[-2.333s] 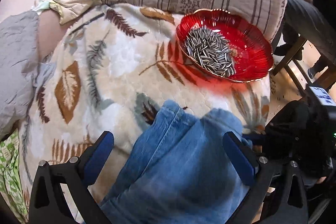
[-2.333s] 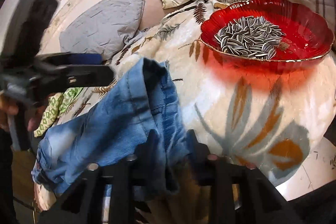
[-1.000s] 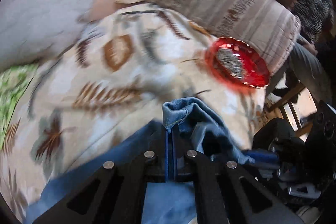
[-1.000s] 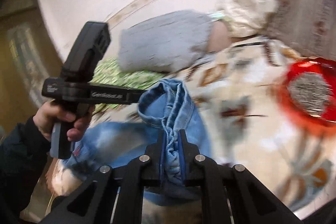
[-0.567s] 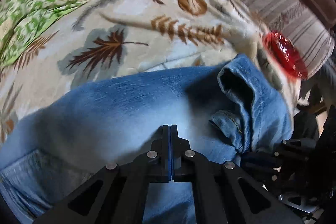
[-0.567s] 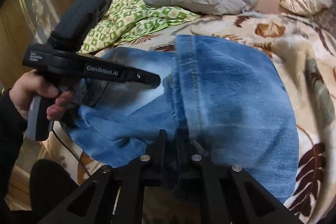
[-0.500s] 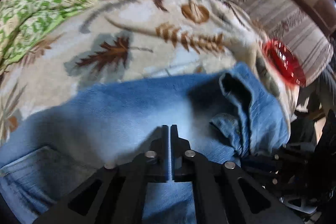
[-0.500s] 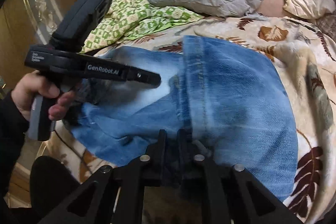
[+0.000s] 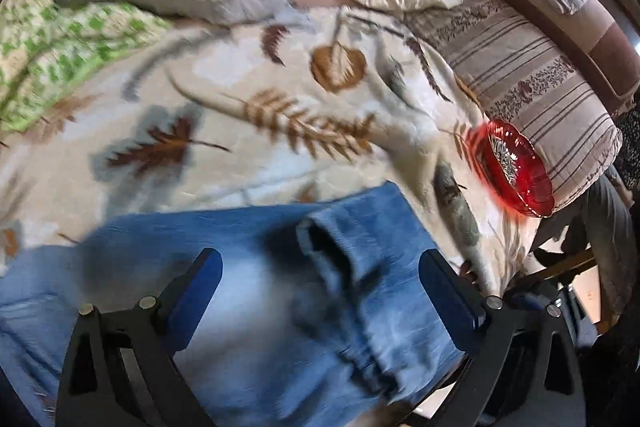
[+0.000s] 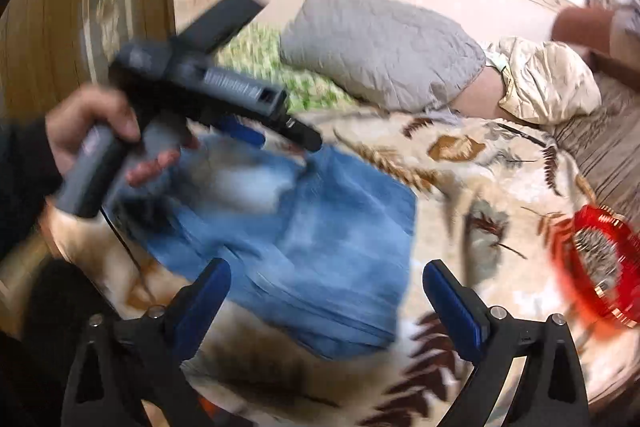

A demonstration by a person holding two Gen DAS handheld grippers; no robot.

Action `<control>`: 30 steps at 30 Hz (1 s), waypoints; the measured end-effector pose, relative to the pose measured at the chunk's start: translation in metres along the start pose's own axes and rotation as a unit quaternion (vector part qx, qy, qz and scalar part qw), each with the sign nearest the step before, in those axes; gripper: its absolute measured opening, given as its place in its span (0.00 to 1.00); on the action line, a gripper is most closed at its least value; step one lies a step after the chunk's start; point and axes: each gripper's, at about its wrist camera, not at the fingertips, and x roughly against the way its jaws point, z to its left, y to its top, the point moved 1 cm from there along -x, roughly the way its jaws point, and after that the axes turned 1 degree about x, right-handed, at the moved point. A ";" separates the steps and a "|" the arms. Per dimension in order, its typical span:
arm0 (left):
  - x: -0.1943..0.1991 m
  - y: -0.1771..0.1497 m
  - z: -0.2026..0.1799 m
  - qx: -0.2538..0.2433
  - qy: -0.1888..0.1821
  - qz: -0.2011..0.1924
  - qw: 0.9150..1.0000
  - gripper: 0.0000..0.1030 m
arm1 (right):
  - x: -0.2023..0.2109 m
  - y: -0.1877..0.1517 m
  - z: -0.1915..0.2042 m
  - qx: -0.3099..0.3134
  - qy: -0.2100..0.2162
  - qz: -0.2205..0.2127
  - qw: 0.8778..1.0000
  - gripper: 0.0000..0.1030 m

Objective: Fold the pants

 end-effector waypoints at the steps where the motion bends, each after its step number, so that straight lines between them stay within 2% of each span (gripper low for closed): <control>1: -0.007 0.000 -0.001 0.006 -0.005 0.008 1.000 0.96 | -0.008 -0.004 0.002 0.024 -0.007 0.011 1.000 0.95; 5: -0.033 -0.007 0.001 0.056 -0.022 0.043 0.997 0.95 | -0.025 -0.015 0.014 0.107 -0.038 0.024 0.993 0.93; 6: -0.033 -0.009 0.003 0.065 -0.028 0.045 0.997 0.88 | -0.030 -0.016 0.016 0.119 -0.047 0.022 0.992 0.91; 7: -0.036 -0.011 0.005 0.072 -0.034 0.048 0.996 0.75 | -0.036 -0.015 0.017 0.122 -0.046 0.023 0.991 0.78; 8: -0.039 -0.012 0.005 0.068 -0.032 0.061 0.995 0.45 | -0.041 -0.016 0.016 0.119 -0.044 0.030 0.991 0.62; 9: -0.041 -0.013 0.005 0.063 -0.026 0.065 0.996 0.32 | -0.049 -0.015 0.015 0.110 -0.043 0.043 0.992 0.54; 10: -0.041 -0.014 0.006 0.059 -0.019 0.066 0.996 0.29 | -0.056 -0.016 0.013 0.105 -0.047 0.051 0.992 0.42; 11: -0.041 -0.015 0.006 0.058 -0.021 0.067 0.996 0.26 | -0.059 -0.016 0.012 0.104 -0.050 0.054 0.992 0.39; 15: -0.029 -0.011 0.003 0.047 -0.025 0.057 0.997 0.23 | -0.059 -0.015 0.012 0.098 -0.046 0.050 0.993 0.26; 17: -0.010 -0.001 -0.001 0.035 -0.034 0.033 0.998 0.23 | -0.048 -0.007 0.011 0.080 -0.035 0.036 0.996 0.20; 19: 0.014 0.011 -0.003 0.019 -0.040 0.010 0.999 0.23 | -0.035 0.008 0.010 0.056 -0.023 0.012 0.998 0.20; 22: 0.031 0.020 0.001 -0.004 -0.028 0.005 1.000 0.23 | -0.029 0.027 0.018 0.031 -0.001 -0.010 0.999 0.20; 24: 0.028 0.018 0.012 -0.009 -0.009 0.023 1.000 0.23 | -0.040 0.032 0.031 0.030 0.007 -0.005 1.000 0.20; 27: 0.001 -0.002 0.040 0.009 0.018 0.062 0.998 0.23 | -0.064 0.024 0.050 0.038 0.007 0.029 0.999 0.20; 30: -0.030 -0.023 0.068 0.049 0.016 0.088 0.995 0.27 | -0.089 0.005 0.063 0.060 -0.008 0.066 0.996 0.23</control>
